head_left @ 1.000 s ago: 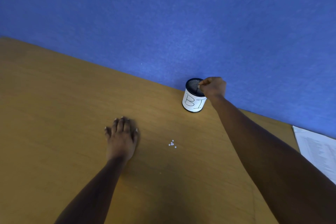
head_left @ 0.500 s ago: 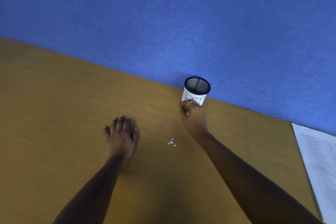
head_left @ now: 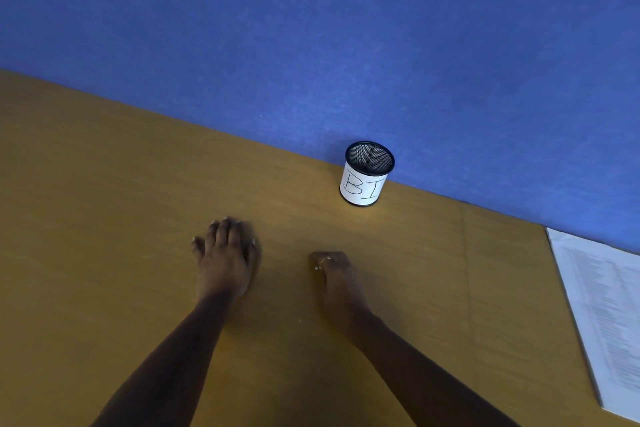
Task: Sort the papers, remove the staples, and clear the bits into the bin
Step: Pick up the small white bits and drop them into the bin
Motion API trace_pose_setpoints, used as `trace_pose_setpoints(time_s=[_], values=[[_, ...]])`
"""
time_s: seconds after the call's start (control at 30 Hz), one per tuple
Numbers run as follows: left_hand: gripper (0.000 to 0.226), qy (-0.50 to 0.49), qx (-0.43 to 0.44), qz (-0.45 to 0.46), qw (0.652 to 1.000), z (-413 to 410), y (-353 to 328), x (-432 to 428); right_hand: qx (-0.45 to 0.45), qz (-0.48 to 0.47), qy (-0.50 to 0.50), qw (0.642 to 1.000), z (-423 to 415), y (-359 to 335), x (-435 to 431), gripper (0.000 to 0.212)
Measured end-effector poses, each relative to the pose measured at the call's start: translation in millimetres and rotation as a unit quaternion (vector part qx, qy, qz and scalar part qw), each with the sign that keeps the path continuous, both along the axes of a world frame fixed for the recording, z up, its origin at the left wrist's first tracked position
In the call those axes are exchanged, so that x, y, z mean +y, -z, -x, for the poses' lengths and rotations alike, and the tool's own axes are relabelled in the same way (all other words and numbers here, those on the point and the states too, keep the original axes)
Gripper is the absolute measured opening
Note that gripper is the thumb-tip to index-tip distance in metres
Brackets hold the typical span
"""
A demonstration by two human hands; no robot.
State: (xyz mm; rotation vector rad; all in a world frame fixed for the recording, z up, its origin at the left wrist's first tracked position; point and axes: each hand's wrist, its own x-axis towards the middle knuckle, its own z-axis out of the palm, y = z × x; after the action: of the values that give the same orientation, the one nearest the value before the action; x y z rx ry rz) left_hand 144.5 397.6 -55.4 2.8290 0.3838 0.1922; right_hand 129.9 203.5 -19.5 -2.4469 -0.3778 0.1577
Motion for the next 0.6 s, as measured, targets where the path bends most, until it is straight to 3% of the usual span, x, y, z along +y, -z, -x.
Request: trace_pose_setpoints(time_s=[0.27, 0.6], values=[[0.071, 0.0, -0.005, 0.001, 1.0, 0, 0, 1, -0.011, -0.106, 0.157, 0.982, 2, 1, -4, 0.039], [0.072, -0.002, -0.002, -0.003, 1.0, 0, 0, 1, 0.006, -0.122, 0.154, 0.98, 2, 7, 10, 0.036]])
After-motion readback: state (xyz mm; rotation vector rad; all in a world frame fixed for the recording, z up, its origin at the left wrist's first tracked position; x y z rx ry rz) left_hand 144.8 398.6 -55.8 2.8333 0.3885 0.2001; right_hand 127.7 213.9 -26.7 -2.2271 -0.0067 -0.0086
